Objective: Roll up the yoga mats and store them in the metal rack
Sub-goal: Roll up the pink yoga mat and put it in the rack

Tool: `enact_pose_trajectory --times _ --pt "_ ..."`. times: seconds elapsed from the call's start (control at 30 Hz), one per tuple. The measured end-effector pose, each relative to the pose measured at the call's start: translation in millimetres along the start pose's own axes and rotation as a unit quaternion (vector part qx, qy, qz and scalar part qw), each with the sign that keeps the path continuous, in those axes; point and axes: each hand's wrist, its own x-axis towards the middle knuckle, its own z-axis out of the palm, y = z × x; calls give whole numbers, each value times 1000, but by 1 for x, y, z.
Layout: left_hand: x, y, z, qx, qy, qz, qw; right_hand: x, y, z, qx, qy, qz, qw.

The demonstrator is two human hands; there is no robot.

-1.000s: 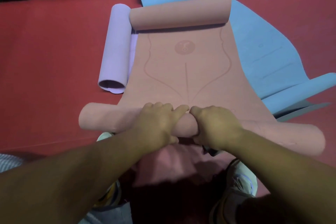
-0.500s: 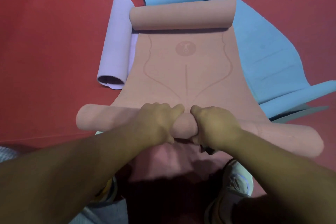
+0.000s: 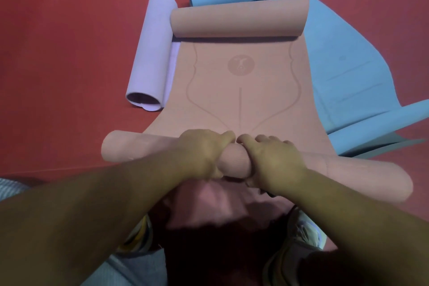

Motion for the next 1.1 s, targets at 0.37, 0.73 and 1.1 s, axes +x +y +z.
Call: enact_pose_trajectory --times 0.37,0.73,1.1 --pt "-2 7 10 44 0 18 999 0 4 -5 54 -78 18 995" --pt "-5 14 7 79 40 -18 996 4 11 -7 77 -71 15 994" --pt "-8 9 9 130 106 -3 986 12 20 -11 132 -77 20 988"
